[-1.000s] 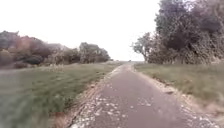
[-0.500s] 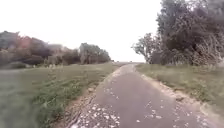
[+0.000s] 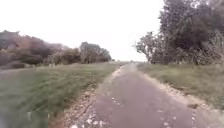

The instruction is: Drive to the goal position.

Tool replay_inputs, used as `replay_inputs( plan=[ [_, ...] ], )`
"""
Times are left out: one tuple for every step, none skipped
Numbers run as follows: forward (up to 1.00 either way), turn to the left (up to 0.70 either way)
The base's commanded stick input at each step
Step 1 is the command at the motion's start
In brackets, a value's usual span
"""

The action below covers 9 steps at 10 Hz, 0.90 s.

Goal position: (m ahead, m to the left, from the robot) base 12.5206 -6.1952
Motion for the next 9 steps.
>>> replay_inputs(
  plan=[
    [0.70,0.00],
    [0.70,0.00],
    [0.70,0.00],
    [0.70,0.00],
    [0.70,0.00],
    [0.70,0.00],
    [0.70,0.00],
    [0.70,0.00],
    [0.70,0.00]
  ],
)
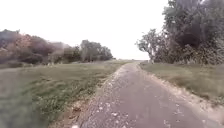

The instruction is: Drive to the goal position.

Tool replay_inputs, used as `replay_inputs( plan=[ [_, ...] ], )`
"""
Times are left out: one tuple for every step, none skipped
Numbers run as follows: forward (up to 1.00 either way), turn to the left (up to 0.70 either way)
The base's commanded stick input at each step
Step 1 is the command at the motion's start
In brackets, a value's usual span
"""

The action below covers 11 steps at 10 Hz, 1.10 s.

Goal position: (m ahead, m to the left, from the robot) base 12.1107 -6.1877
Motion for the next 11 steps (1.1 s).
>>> replay_inputs(
  plan=[
    [0.70,0.00],
    [0.70,0.00],
    [0.70,0.00],
    [0.70,-0.12],
    [0.70,-0.13],
    [0.70,-0.13],
    [0.70,-0.13],
    [0.70,-0.13],
    [0.70,-0.13],
    [0.70,-0.13],
    [0.70,-0.13]
  ],
)
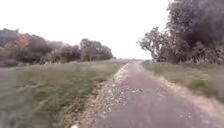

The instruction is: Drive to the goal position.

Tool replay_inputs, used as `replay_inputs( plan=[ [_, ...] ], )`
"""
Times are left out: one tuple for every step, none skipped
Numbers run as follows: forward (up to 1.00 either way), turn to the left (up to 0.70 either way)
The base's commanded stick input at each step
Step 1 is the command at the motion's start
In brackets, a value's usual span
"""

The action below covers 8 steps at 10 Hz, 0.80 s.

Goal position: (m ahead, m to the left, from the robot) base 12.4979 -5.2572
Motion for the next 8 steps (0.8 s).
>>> replay_inputs(
  plan=[
    [0.70,-0.12],
    [0.70,-0.01],
    [0.70,0.00],
    [0.70,0.00],
    [0.70,0.00],
    [0.70,-0.02],
    [0.70,-0.09],
    [0.70,-0.13]
  ],
)
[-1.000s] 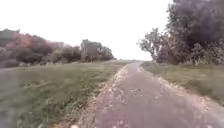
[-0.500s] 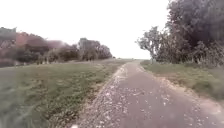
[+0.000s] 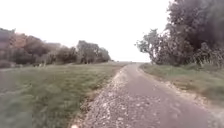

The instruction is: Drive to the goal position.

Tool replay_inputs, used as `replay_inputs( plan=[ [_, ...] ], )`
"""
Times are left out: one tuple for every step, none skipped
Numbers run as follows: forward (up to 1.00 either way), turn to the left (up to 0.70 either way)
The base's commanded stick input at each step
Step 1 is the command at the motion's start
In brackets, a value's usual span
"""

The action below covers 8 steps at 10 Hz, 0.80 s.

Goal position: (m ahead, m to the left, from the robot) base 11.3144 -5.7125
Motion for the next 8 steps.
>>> replay_inputs(
  plan=[
    [0.70,-0.13],
    [0.70,-0.13],
    [0.70,-0.13],
    [0.70,-0.13],
    [0.70,-0.13],
    [0.70,-0.13],
    [0.70,-0.13],
    [0.70,-0.13]
  ],
)
